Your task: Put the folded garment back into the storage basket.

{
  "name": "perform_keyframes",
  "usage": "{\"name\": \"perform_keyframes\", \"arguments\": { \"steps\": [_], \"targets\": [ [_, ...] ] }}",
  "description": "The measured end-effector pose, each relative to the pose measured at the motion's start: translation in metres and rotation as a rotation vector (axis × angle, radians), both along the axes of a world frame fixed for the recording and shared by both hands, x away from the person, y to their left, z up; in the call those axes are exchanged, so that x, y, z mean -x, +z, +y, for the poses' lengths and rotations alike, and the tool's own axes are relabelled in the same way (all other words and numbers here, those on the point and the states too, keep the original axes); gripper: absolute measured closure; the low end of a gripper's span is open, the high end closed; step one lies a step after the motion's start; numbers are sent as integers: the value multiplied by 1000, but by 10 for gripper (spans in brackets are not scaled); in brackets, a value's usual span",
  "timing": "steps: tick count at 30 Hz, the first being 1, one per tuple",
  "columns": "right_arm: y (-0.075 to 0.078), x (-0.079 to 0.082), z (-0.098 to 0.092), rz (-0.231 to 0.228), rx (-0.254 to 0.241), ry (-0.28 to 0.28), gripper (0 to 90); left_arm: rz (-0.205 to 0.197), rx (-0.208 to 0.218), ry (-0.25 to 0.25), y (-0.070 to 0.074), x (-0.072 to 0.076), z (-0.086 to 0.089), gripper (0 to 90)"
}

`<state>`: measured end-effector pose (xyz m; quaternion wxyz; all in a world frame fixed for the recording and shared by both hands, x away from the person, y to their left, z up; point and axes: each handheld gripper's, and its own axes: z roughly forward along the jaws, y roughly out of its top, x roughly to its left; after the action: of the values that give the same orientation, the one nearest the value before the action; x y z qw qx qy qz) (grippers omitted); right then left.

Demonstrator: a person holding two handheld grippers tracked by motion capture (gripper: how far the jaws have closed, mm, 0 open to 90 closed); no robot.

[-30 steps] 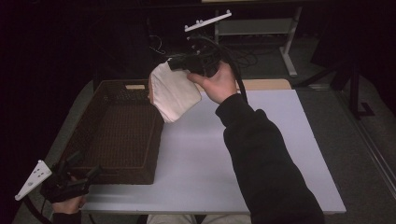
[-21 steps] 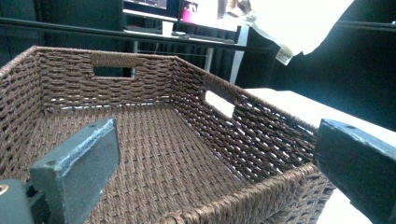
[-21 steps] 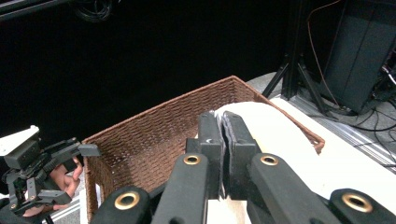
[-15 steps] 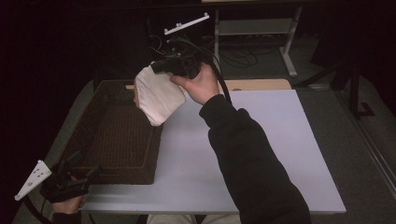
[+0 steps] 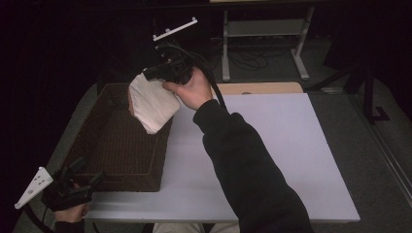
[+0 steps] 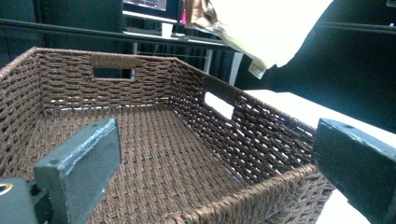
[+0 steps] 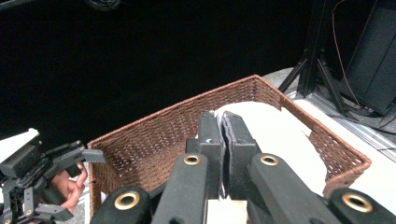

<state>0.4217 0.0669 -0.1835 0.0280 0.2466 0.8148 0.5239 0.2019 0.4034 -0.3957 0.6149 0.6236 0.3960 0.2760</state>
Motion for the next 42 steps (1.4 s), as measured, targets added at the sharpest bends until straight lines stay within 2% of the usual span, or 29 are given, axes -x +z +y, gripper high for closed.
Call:
{"name": "perform_keyframes", "arguments": {
  "steps": [19,29,42],
  "targets": [
    [-10,-4,44,10,5,48,861,-2,6,-2,0,0,1,10],
    [-26,-8,64,32,0,68,861,-2,8,-3,0,0,1,10],
    [-48,-12,83,57,-8,78,861,-3,4,-6,0,-1,1,10]
  ]
}}
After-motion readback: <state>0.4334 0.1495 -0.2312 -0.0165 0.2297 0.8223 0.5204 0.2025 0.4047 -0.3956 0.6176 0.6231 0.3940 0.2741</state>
